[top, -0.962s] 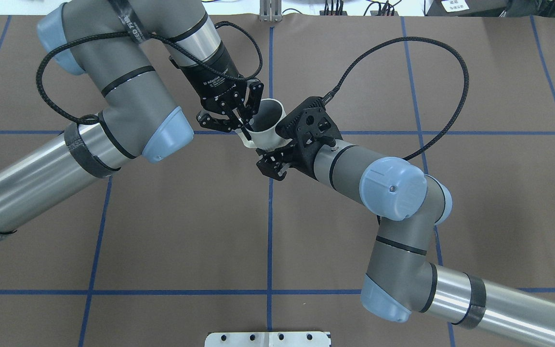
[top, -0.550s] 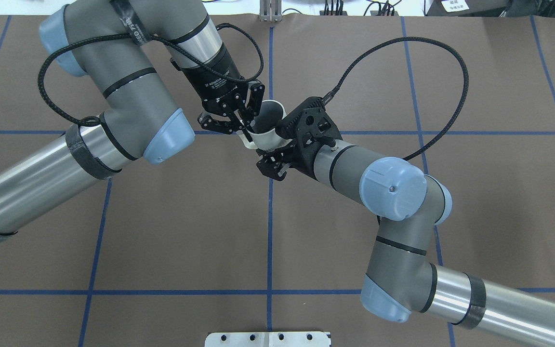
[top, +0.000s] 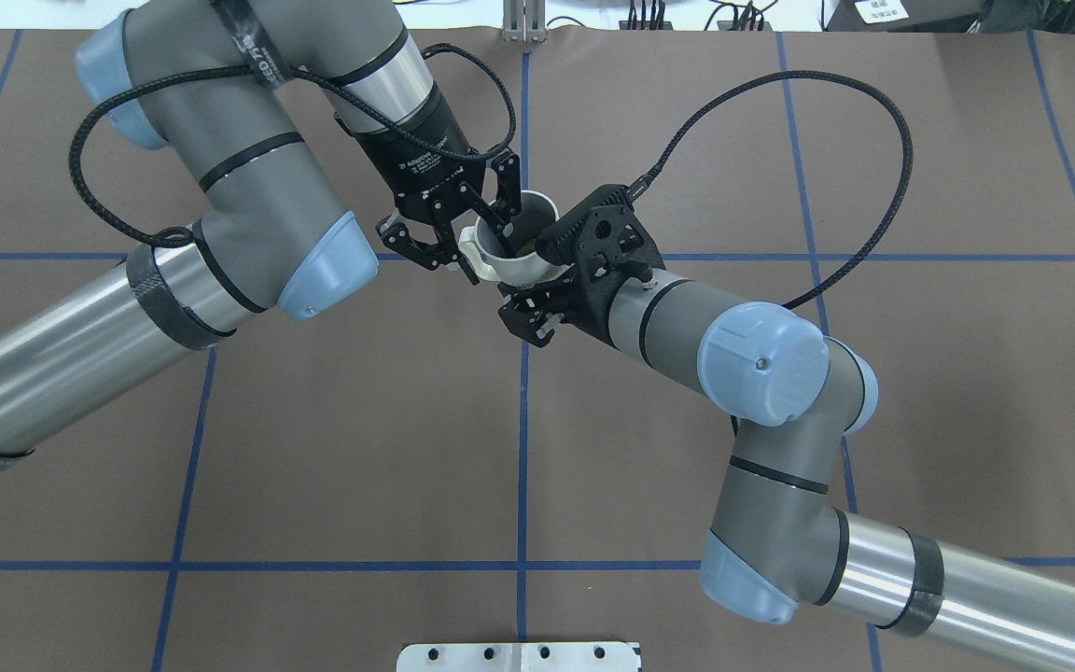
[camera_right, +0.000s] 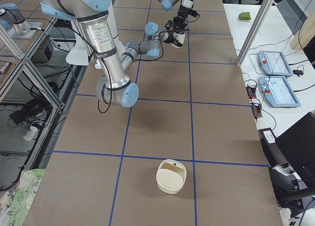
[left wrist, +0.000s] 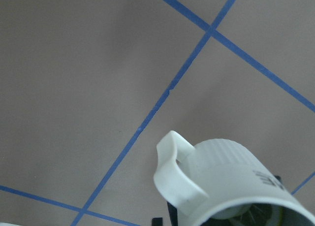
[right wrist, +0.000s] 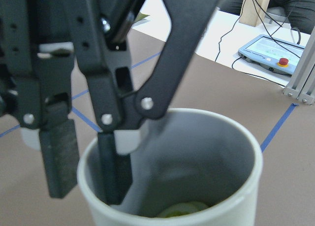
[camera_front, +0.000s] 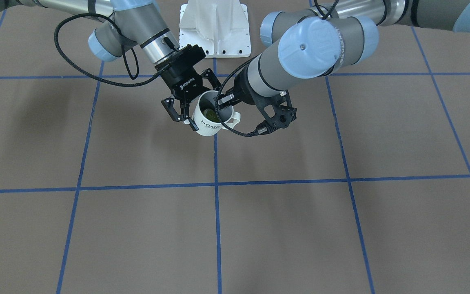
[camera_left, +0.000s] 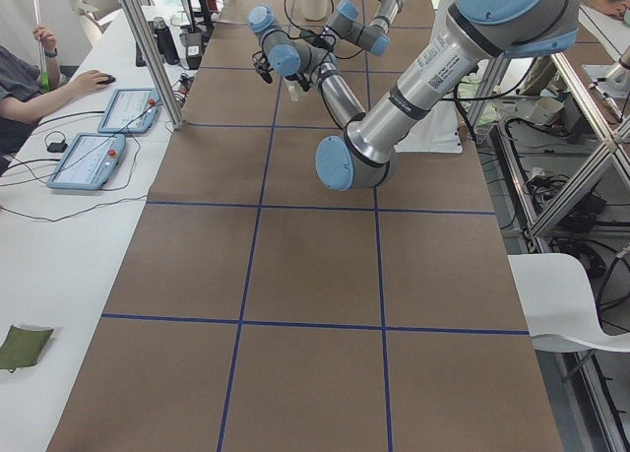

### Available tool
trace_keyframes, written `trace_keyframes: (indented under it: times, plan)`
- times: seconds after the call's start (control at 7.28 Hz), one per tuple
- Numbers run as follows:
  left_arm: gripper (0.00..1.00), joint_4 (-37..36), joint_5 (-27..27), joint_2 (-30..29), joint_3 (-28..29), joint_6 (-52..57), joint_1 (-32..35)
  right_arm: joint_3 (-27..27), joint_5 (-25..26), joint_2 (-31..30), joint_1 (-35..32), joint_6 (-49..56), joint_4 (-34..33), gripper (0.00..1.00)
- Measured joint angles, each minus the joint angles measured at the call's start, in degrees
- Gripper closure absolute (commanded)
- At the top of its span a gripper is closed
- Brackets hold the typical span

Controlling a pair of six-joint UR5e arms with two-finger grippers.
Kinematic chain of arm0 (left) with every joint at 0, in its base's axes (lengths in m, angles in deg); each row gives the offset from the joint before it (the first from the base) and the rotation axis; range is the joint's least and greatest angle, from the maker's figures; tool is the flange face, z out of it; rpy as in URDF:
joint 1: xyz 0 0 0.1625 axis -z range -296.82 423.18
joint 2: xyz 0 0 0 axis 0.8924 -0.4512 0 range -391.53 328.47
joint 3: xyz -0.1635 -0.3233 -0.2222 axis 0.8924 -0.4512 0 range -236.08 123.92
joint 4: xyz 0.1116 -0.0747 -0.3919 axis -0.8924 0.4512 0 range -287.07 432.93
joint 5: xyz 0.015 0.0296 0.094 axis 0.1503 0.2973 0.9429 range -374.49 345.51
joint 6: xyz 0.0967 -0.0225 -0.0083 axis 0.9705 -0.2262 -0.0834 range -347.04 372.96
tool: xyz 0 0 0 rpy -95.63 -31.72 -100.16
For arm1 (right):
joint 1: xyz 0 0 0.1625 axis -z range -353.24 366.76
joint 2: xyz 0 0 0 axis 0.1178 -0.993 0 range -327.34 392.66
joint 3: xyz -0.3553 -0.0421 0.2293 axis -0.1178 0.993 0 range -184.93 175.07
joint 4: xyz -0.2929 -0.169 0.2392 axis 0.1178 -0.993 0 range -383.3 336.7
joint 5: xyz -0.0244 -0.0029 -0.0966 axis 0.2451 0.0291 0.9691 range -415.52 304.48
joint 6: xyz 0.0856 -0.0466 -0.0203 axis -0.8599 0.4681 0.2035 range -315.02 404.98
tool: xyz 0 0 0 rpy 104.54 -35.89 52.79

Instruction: Left arm hands cup to right arm to dump lemon

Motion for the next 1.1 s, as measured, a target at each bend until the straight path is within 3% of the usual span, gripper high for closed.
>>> trace_keyframes:
  times: [0.69,0.82,1.1]
  plan:
    - [0.00,-0.1,2.4,0.6,-2.1,1.0,3.0,-1.8,0.0,-2.9,-1.3,-1.8,-0.1,0.99]
    - [0.00,-0.1,3.7,1.0,-2.0,1.8,3.9,-3.2,0.0,-5.9,-2.9,-4.2,-0.2,0.93]
    - [0.00,-0.2,5.2,1.9,-1.4,3.5,5.0,-6.2,-0.4,-15.1,-7.4,-11.3,-0.1,0.95]
